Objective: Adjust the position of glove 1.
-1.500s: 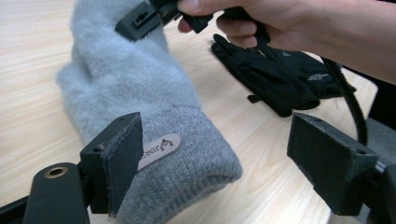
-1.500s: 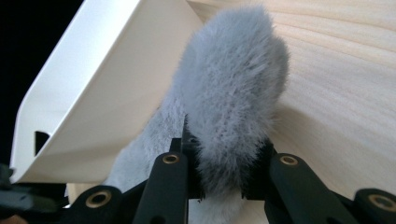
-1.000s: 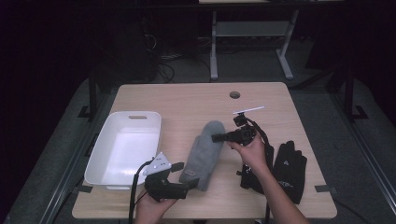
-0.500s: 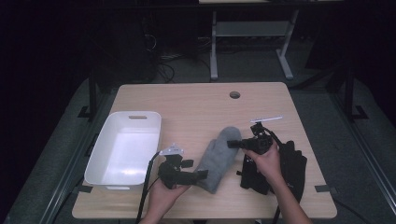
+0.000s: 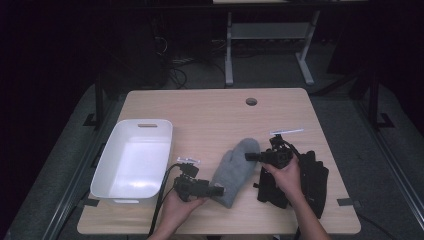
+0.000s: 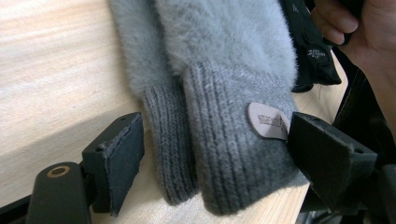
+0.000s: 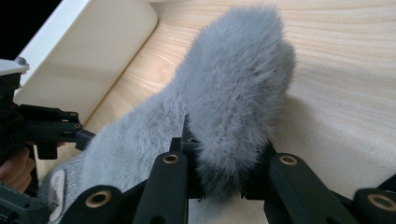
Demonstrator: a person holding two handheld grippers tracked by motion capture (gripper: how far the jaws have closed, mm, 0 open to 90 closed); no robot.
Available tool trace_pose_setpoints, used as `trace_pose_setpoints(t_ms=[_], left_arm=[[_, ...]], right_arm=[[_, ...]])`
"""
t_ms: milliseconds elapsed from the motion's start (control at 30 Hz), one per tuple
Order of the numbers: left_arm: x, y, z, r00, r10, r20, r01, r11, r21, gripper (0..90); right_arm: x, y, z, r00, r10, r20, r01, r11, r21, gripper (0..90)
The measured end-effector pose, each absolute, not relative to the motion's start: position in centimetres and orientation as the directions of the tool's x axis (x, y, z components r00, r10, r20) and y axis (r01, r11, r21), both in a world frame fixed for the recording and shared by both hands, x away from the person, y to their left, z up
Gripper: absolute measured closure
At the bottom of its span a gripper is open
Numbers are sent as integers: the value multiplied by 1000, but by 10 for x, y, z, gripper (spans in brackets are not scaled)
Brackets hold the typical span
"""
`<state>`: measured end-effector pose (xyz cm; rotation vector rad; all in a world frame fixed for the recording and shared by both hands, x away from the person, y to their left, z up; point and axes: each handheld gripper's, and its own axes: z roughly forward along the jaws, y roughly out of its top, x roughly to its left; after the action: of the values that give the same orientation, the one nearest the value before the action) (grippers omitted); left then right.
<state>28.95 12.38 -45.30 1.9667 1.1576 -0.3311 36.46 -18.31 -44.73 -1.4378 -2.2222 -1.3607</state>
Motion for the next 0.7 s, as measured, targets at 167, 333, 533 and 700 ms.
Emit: trace_pose_setpoints(t_ms=[167, 333, 533, 700], left_arm=[[293, 120, -459, 526, 584, -618, 843, -259, 472, 193], [296, 118, -462, 519, 572, -635, 851, -270, 451, 180], [299, 115, -463, 503, 557, -661, 863, -279, 422, 206], [300, 118, -461, 510, 535, -674, 859, -278, 429, 331]], right_arm=[[367, -182, -452, -514, 651, 558, 797, 123, 591, 749], [368, -180, -455, -511, 659, 553, 800, 129, 586, 748], [369, -182, -458, -502, 658, 562, 806, 120, 579, 747], [368, -183, -459, -497, 656, 568, 806, 106, 583, 747]])
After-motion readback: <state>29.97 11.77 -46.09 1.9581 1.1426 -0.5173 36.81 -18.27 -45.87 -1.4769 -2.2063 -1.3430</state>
